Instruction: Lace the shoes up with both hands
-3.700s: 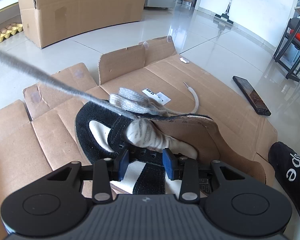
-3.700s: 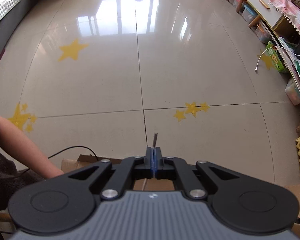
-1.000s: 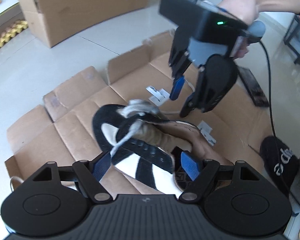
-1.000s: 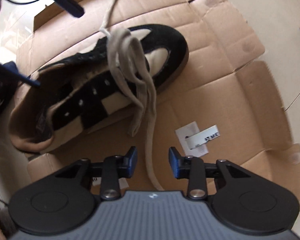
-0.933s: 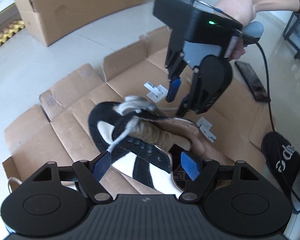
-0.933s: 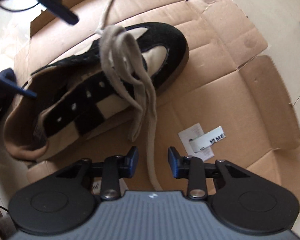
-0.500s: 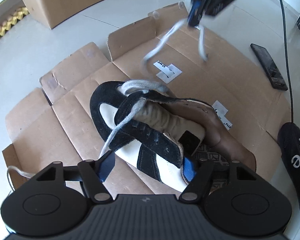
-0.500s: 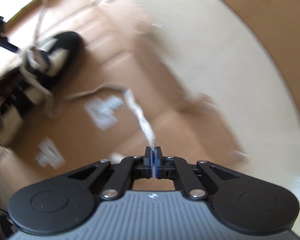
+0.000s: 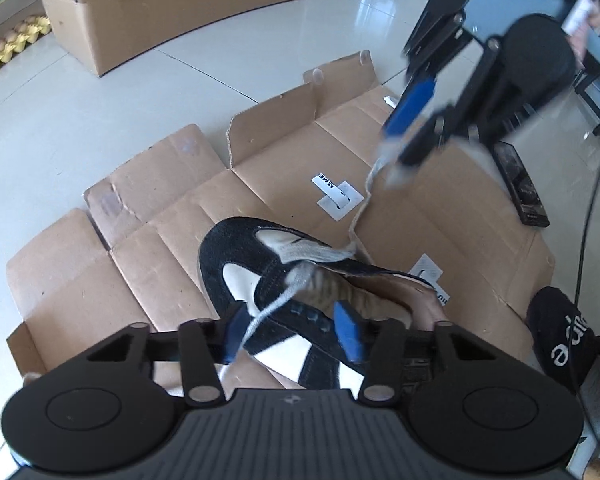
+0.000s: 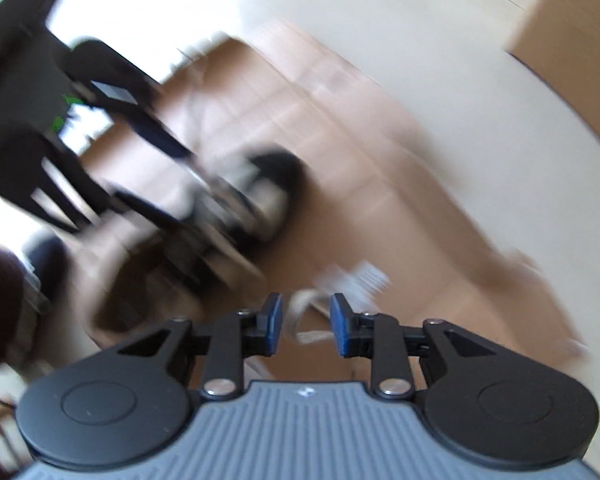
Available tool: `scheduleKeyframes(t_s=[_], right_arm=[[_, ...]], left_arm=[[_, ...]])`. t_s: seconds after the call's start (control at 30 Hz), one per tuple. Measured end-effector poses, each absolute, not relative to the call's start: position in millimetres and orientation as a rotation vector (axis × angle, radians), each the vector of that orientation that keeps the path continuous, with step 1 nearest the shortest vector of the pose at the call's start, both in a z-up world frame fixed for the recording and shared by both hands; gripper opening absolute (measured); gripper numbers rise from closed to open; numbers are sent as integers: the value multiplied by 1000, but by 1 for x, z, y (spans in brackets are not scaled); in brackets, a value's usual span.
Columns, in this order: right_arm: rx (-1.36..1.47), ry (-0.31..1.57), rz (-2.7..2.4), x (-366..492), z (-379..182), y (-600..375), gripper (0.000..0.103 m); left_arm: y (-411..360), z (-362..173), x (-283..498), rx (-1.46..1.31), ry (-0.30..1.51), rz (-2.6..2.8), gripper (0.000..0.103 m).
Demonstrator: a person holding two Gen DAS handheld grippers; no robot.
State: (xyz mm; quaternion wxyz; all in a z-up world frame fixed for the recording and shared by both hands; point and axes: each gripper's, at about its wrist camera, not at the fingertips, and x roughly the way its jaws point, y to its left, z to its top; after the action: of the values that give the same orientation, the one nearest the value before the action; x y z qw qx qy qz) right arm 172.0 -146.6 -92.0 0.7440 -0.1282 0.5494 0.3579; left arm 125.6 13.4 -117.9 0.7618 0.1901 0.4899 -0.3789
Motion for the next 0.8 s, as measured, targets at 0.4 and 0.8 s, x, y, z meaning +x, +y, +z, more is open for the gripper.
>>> scheduleKeyframes(t_s=[0.4,0.8], right_arm=[[-285,1187,594,191,-106,-139,4],[-272,1141,679,159,-91,-114,48]], left_arm=[[-2,-135,132,487,1027,-899,25],[0,-128,109,489,916,-785,1]])
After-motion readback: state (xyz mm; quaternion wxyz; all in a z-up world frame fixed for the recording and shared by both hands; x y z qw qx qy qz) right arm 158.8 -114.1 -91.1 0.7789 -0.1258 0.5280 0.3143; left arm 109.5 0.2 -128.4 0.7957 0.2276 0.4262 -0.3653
